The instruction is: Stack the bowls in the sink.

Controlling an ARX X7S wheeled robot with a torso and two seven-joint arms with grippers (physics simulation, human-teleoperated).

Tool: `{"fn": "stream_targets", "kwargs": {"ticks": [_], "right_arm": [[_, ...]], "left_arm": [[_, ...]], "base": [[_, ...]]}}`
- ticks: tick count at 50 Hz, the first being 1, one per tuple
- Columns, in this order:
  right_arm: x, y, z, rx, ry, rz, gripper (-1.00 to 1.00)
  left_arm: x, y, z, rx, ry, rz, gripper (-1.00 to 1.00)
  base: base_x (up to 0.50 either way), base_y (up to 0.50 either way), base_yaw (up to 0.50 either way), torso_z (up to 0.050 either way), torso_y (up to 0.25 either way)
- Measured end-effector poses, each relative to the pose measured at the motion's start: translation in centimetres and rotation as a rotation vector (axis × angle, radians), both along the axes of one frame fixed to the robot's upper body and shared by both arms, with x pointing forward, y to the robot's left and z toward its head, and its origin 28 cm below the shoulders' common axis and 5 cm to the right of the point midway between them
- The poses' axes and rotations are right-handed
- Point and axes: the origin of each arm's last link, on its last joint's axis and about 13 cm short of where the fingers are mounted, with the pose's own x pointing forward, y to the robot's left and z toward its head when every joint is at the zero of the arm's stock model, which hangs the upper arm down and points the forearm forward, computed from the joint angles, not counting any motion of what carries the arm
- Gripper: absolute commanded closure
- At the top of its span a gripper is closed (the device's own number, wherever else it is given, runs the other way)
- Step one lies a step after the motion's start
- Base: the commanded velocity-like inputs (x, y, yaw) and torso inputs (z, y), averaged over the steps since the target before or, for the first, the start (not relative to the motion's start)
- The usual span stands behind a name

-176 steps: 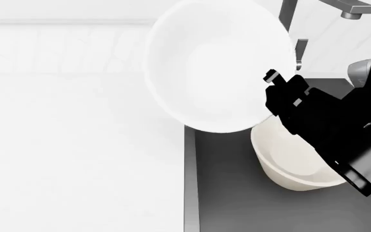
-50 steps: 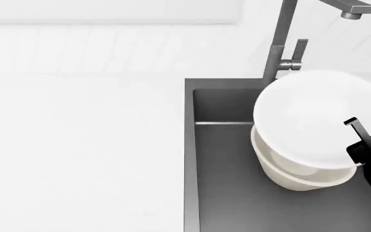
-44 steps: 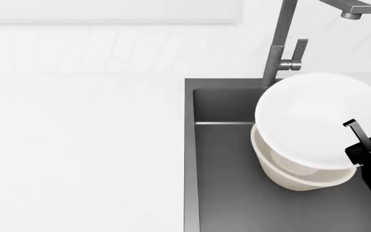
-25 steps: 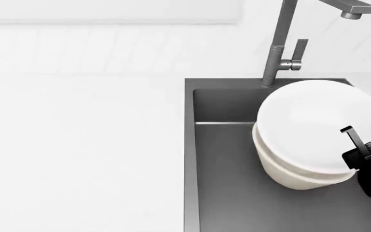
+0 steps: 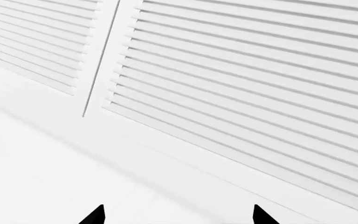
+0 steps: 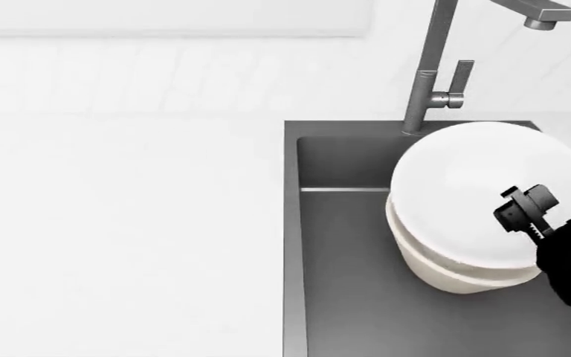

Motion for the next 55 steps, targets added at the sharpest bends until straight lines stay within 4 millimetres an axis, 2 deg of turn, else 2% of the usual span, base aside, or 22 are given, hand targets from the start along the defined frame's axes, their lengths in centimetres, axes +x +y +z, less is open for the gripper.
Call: {"fn": "stream_targets", "kwargs": {"ticks": [5, 12, 31, 55], "right_arm": [[-0.1, 0.1, 0.6, -0.038, -0.019, 0.042, -1.0], [-0.6, 0.3, 2.6, -0.107, -0.071, 0.074, -1.0], [-3.6, 1.1, 6.9, -0.295, -0.165, 0.09, -1.0], [-7.0, 3.1, 10.8, -0.48, -0.253, 0.133, -1.0]], "left_arm": [[0.0, 0.0, 0.0, -0.001, 0.0, -0.001, -1.0], [-0.1, 0.0, 0.0, -0.003, -0.001, -0.003, -1.0], [-0.2, 0.1, 0.0, -0.005, -0.004, -0.009, -1.0], [-0.3, 0.2, 0.1, -0.009, -0.009, -0.014, -1.0]], "base": [[0.0, 0.0, 0.0, 0.0, 0.0], [0.0, 0.0, 0.0, 0.0, 0.0], [0.0, 0.0, 0.0, 0.0, 0.0], [0.0, 0.0, 0.0, 0.0, 0.0]]}}
